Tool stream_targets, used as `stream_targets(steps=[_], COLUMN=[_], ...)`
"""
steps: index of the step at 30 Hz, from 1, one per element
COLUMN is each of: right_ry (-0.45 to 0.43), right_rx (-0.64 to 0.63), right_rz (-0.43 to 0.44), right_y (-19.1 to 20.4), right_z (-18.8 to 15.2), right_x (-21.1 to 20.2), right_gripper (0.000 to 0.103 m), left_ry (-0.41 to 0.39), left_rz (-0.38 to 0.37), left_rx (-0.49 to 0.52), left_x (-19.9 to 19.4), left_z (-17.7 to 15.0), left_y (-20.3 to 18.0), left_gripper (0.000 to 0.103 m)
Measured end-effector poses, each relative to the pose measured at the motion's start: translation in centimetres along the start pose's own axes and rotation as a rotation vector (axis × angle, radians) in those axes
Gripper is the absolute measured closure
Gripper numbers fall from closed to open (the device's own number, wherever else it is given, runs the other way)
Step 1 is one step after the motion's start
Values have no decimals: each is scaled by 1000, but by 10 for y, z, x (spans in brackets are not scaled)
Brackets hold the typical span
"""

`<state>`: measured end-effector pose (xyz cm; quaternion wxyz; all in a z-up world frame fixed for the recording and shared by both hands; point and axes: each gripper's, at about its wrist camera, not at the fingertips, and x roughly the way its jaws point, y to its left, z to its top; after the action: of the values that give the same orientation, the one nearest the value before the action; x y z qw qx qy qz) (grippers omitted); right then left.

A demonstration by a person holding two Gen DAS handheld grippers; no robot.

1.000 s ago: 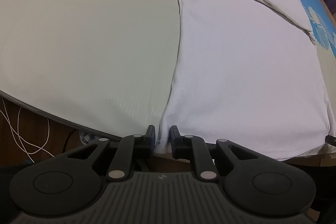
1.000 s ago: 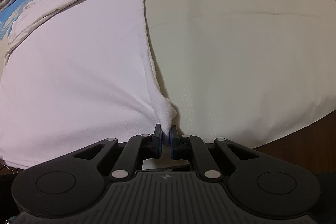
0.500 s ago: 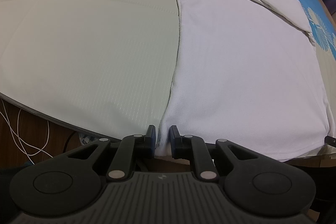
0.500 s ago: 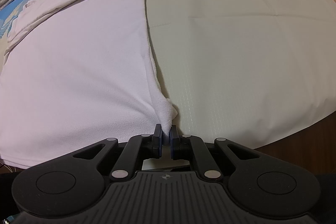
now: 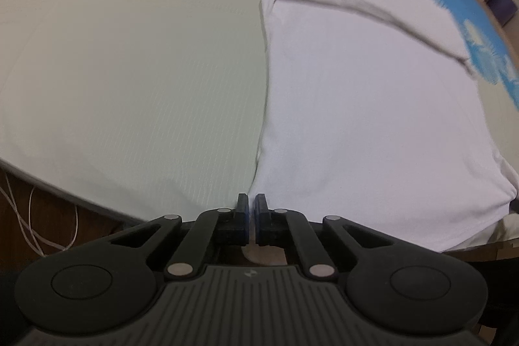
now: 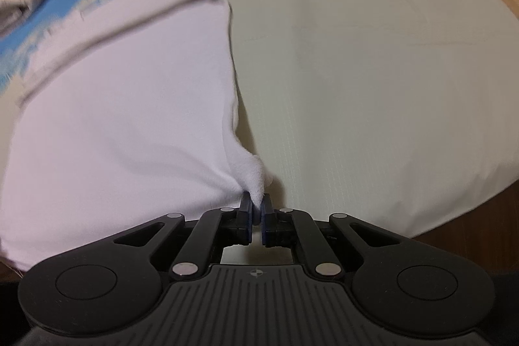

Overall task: Fold small clothes
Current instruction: 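Lift the hem with both grippers and fold it toward the collar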

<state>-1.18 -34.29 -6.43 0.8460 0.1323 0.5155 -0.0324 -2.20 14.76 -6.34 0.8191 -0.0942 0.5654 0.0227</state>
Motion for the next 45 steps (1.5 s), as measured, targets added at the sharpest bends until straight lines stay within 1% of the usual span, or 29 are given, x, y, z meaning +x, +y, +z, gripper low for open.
stream_targets(steps=[4, 7, 11, 14, 16, 18, 19, 21, 23, 25, 28, 29, 30, 31, 33, 34, 35, 37, 38, 39, 40, 41, 43, 45], right_ry=[-90, -143, -212, -267, -307, -339, -348, -351, -329, -304, -284, -275, -261, -246, -230, -233, -238, -236, -234, -233, -233, -233, -238, -244], right_rx=[16, 0, -30, -8, -4, 19, 40, 74, 95, 117, 80, 62, 56, 69, 106, 107, 101, 98, 100, 103, 109, 115, 125, 126], right_rz=[63, 113, 159, 226, 246, 260, 268, 279, 258, 257, 185, 149, 125, 126, 153, 162, 165, 169, 172, 173, 175, 179, 183, 184], right_y=[0, 1, -4, -17, -25, -31, -34, -38, -38, -36, -24, -21, -18, -19, -21, -22, -21, -23, -25, -25, -27, -30, -34, -37], right_z=[14, 17, 9, 0, -6, -11, -10, -4, 6, 17, 37, 43, 49, 53, 56, 56, 55, 53, 52, 52, 52, 53, 52, 51], right_x=[-38, -71, -123, -173, -202, -220, -224, -218, -200, -177, -139, -128, -115, -107, -102, -103, -105, -106, -106, -106, -105, -105, -104, -103], right_gripper=[100, 100, 101, 101, 101, 101, 101, 101, 101, 101, 101, 101, 101, 101, 101, 101, 101, 101, 101, 101, 101, 101, 101, 101], left_ry=[-69, -140, -219, -277, -301, -319, -322, -332, -314, -290, -233, -201, -159, -123, -50, -12, 42, 158, 196, 215, 227, 227, 224, 228], left_rz=[-28, -81, -138, -213, -252, -289, -296, -272, -252, -254, -244, -260, -291, -315, -321, -319, -321, -326, -321, -313, -296, -268, -232, -225], left_rx=[14, 33, 62, 66, 36, -30, -59, -82, -97, -108, -73, -66, -67, -77, -96, -96, -85, -39, -15, 8, 31, 38, 23, -5], left_x=[-29, -61, -108, -149, -166, -176, -177, -171, -157, -141, -111, -99, -85, -75, -52, -41, -27, 0, 11, 18, 25, 32, 44, 56], left_z=[4, 0, -18, -39, -53, -62, -62, -54, -37, -19, 17, 26, 34, 37, 34, 27, 20, 1, -7, -12, -15, -19, -22, -20], left_y=[-6, -12, -12, -5, 7, 20, 24, 28, 32, 34, 30, 32, 33, 32, 26, 19, 10, -12, -21, -28, -33, -35, -33, -31], left_gripper=[101, 101, 101, 101, 101, 102, 103, 103, 103, 103, 103, 103, 103, 103, 102, 101, 100, 85, 81, 73, 67, 67, 67, 67])
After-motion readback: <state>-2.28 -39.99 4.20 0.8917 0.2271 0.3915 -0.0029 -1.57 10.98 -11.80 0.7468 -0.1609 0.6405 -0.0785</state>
